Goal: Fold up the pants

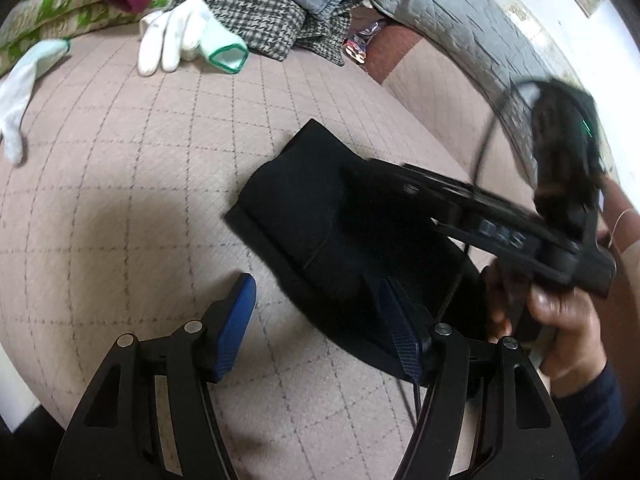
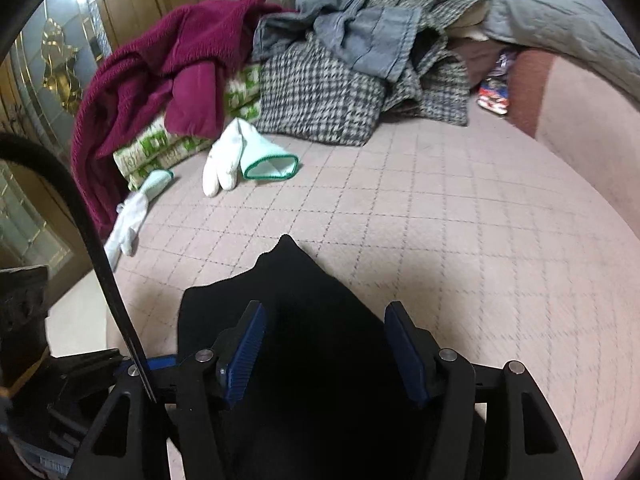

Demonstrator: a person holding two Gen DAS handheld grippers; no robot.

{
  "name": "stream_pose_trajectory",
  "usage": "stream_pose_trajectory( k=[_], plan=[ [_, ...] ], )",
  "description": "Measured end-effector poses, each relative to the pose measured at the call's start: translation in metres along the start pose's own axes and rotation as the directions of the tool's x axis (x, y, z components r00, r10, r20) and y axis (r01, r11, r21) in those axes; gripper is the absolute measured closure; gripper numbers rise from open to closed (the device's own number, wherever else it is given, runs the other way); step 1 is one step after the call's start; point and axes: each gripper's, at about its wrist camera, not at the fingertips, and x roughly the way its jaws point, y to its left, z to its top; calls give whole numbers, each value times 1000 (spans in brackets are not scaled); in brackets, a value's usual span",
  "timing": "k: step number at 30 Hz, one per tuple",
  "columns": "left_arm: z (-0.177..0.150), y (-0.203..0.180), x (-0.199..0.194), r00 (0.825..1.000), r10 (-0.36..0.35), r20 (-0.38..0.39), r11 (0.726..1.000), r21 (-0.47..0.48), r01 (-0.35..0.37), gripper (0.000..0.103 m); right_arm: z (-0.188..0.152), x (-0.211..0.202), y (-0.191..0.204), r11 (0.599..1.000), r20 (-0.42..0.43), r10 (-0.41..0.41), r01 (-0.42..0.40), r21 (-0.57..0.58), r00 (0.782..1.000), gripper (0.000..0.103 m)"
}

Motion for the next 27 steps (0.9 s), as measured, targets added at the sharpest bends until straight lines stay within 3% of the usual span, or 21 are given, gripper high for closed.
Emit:
stream_pose_trajectory(
  k=[8, 9, 11, 13, 15, 19, 22, 27],
  plan=[
    [6, 9, 7, 998, -49, 40, 998, -41, 51, 38, 15, 43, 12, 995, -118, 40, -50, -86, 992, 43],
    [7, 10, 8, 997, -56, 45, 997, -48, 58, 38, 15, 47, 13, 995, -123, 36, -48, -91, 992, 49],
    [9, 11, 9, 997, -62, 51, 997, -50, 65, 44, 14, 50, 15, 994, -112, 20, -32, -107, 994, 57],
    [9, 12, 8, 998, -37, 55, 998, -39, 39, 60, 14, 46, 13, 994, -100, 10, -21, -103, 995, 75],
    [9, 14, 9, 998, -23, 57, 999, -36, 25, 69, 13, 37, 10, 996, -78, 24, -30, -83, 997, 83],
    [9, 12, 7, 998, -42, 52, 998, -38, 44, 80, 13, 21, 13, 997, -32, 27, -29, -75, 999, 86],
    [8, 5, -2, 996, -48, 76, 999, -23, 50, 82, 13, 4, 16, 998, 12, 29, -28, -56, 1000, 87],
    [11, -15, -27, 982, -115, 152, 993, 41, 110, 83, 13, -39, 14, 999, 124, 34, -33, -12, 992, 88]
  ],
)
